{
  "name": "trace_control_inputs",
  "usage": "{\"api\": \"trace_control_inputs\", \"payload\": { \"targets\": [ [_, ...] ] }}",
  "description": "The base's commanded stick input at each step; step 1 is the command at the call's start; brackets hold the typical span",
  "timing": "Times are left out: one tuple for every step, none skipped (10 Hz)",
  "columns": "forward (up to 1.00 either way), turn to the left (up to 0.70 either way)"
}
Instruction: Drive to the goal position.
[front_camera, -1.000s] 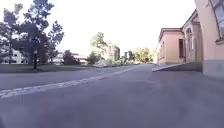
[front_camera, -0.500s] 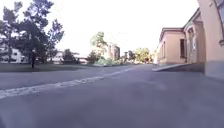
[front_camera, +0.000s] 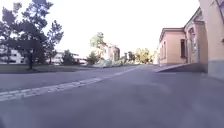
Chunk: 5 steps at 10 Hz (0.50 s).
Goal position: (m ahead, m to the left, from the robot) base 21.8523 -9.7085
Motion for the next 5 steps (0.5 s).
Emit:
{"api": "trace_control_inputs", "payload": {
  "targets": [
    [0.5, -0.09],
    [0.5, 0.0],
    [0.5, 0.0],
    [0.5, 0.0],
    [0.5, 0.0]
  ]
}}
